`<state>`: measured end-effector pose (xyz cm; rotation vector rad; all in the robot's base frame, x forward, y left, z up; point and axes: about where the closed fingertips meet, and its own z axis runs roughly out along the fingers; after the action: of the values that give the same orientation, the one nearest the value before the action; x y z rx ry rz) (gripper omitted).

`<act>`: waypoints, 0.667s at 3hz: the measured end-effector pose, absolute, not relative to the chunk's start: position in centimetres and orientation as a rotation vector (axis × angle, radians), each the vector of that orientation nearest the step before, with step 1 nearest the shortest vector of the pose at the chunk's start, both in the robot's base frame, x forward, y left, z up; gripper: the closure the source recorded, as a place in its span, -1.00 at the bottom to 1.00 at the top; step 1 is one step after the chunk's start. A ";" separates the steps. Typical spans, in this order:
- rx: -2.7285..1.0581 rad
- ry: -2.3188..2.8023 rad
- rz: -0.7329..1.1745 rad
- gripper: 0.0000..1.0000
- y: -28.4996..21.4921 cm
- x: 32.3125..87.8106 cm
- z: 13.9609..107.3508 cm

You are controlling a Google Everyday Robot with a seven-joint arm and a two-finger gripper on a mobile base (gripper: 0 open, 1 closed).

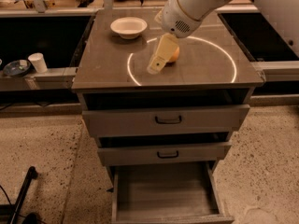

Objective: Place orange into bottom drawer

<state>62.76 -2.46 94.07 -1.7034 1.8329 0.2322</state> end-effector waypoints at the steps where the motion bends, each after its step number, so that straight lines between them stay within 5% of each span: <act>1: -1.562 1.844 0.303 -1.00 -2.7 65.9 93.3; 2: -1.415 1.908 0.366 -1.00 -3.7 68.9 90.9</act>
Offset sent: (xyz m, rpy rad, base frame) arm 0.0996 -0.0314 -0.0559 0.2942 0.0889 -0.3024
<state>68.93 -3.70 90.95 -1.4153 1.9077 0.3658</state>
